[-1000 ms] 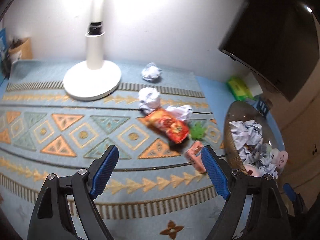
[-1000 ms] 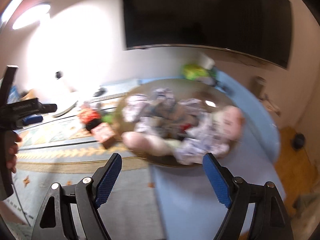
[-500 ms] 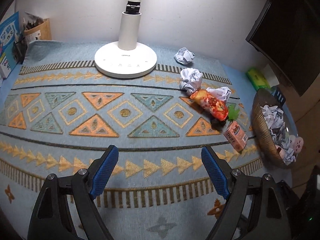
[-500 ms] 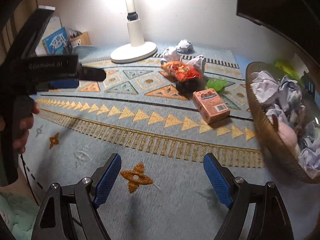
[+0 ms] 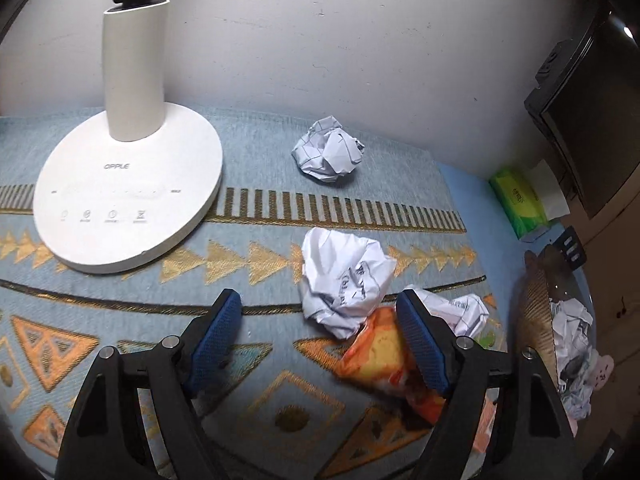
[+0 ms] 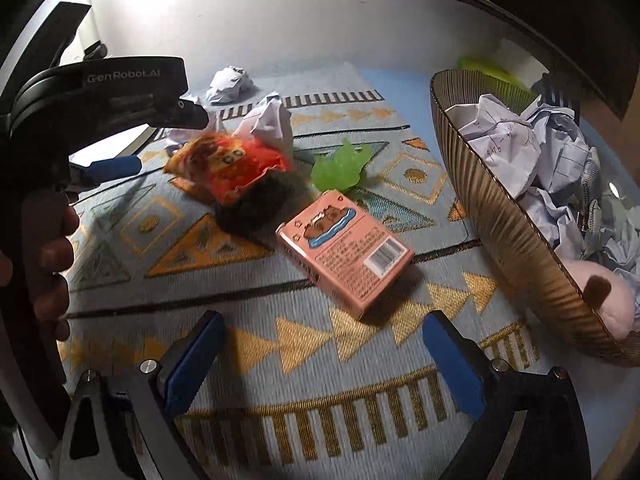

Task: Organize objects
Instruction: 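Grasp a paper ball with the left tool while the right tool grasps the pink juice box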

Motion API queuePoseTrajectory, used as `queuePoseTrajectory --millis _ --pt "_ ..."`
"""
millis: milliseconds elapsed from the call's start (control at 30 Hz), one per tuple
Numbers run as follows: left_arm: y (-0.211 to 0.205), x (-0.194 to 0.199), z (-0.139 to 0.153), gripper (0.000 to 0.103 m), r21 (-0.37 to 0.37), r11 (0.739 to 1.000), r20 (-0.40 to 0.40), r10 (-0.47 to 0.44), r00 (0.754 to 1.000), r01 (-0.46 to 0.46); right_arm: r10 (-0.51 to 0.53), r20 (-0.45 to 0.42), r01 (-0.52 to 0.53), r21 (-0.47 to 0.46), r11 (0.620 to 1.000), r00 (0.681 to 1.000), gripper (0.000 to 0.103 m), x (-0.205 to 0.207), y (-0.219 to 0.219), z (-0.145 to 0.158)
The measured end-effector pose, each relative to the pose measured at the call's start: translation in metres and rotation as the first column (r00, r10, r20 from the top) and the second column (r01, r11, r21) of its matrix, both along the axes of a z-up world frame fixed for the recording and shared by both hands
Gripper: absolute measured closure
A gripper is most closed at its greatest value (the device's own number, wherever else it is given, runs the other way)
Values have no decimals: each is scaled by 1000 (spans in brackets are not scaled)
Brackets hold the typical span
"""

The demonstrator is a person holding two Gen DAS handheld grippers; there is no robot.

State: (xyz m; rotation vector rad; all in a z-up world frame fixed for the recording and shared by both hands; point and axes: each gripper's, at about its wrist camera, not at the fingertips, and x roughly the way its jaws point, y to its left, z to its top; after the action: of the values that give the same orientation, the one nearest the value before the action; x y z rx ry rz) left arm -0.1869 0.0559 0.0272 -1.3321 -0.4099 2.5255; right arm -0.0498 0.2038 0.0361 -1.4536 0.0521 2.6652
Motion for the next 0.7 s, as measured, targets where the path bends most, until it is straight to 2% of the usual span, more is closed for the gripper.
queuePoseTrajectory --millis 100,167,200,233,267,367,467,600,700 --pt "9 -4 -7 39 -32 999 -8 2 1000 -2 -77 -24 77 -9 997 997 5 -11 9 0" --pt "12 -1 -6 51 -30 999 -46 -31 998 30 -109 -53 109 -10 994 993 20 -14 14 1" --pt "13 -1 -6 54 -25 999 -48 -42 998 41 -114 -71 114 -8 993 991 34 -14 16 3" --pt "14 -1 -5 57 -27 998 -59 -50 997 48 -104 -82 104 -8 995 991 38 -15 17 4" --pt "14 -1 -4 62 -27 998 -69 -65 995 64 -92 -82 91 -14 996 992 38 -14 18 5" --pt "10 0 0 67 -29 997 -81 -74 994 72 -38 -92 32 -68 997 995 38 -8 25 9" --pt "1 5 15 67 -10 997 -119 -74 990 73 -4 -104 -7 -99 995 995 38 4 27 15" --pt "-5 24 43 67 -41 992 -181 -125 976 119 42 -104 -56 -137 989 994 38 26 33 23" --pt "-8 51 54 67 -57 989 -177 -147 973 139 70 -94 -85 -163 983 993 38 50 38 30"
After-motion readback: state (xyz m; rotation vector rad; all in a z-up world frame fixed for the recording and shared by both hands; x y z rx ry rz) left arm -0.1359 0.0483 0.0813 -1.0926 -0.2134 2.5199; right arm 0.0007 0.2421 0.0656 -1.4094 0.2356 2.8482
